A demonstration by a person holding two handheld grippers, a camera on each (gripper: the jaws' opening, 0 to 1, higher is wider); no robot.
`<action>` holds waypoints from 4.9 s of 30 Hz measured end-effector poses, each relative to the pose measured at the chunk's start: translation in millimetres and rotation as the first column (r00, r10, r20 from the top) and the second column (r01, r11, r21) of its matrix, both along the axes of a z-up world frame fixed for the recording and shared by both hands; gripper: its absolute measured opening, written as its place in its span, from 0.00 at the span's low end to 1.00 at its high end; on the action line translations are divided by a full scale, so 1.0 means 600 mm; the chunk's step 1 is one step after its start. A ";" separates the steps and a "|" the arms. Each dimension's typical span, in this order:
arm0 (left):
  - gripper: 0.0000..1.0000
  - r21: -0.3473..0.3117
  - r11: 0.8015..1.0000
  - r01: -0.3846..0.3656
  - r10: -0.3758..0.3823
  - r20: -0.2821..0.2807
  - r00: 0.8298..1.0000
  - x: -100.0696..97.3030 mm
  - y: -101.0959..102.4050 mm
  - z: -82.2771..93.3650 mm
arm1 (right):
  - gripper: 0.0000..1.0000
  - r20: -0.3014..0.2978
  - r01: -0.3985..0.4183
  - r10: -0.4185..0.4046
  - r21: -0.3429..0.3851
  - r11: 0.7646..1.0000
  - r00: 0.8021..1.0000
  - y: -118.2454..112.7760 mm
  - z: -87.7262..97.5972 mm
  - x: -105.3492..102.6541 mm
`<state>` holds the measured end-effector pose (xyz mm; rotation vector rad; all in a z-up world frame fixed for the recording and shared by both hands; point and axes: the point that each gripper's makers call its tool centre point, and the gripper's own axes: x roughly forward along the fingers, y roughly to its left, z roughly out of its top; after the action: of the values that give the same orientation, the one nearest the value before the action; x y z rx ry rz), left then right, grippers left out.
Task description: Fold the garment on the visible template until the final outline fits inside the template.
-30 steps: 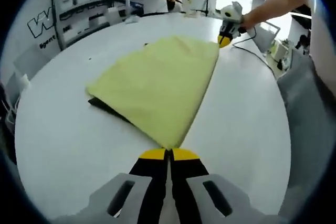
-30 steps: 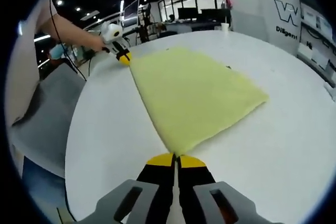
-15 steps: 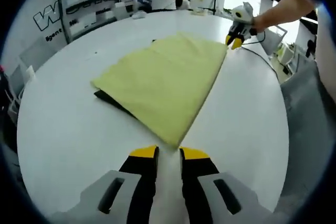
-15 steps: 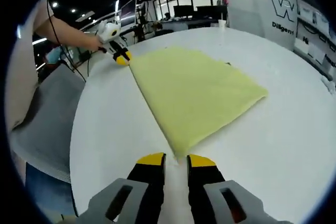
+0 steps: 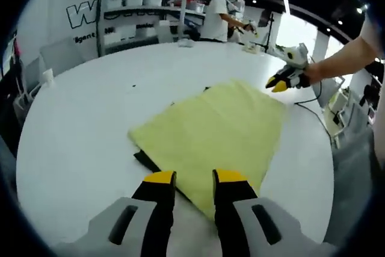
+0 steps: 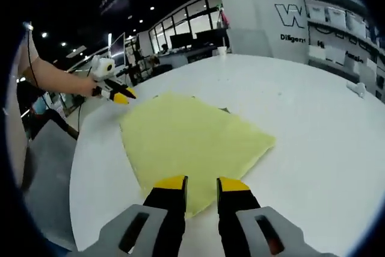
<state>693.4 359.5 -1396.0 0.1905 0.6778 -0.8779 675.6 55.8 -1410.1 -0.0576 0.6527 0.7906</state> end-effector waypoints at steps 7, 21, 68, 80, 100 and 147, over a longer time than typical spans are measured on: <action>0.25 -0.018 0.999 -0.052 0.051 -0.053 0.997 0.061 -0.020 -0.031 | 0.18 -0.013 0.051 -0.051 0.007 0.999 0.999 0.010 -0.017 0.067; 0.01 0.052 0.996 -0.079 0.082 -0.046 0.996 0.129 -0.044 -0.082 | 0.00 0.002 0.068 -0.068 -0.048 0.997 0.998 0.023 -0.055 0.131; 0.03 -0.038 0.965 0.260 -0.260 0.008 0.966 -0.081 -0.196 -0.039 | 0.00 0.112 -0.333 0.336 -0.044 0.942 0.935 0.206 -0.018 -0.051; 0.00 -0.031 0.952 0.304 -0.304 -0.019 0.952 -0.111 -0.222 -0.063 | 0.00 0.099 -0.453 0.457 -0.056 0.890 0.884 0.283 -0.036 -0.090; 0.00 0.006 0.941 0.338 -0.337 -0.021 0.941 -0.121 -0.191 -0.079 | 0.00 0.083 -0.473 0.481 -0.102 0.875 0.872 0.235 -0.058 -0.108; 0.01 -0.029 0.914 0.405 -0.404 0.031 0.914 -0.132 -0.195 -0.042 | 0.00 0.085 -0.442 0.458 -0.153 0.884 0.885 0.173 -0.039 -0.121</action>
<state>614.2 242.5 -1421.4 0.3170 0.6081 -1.2829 602.9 159.5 -1433.5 -0.3858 0.5820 1.1850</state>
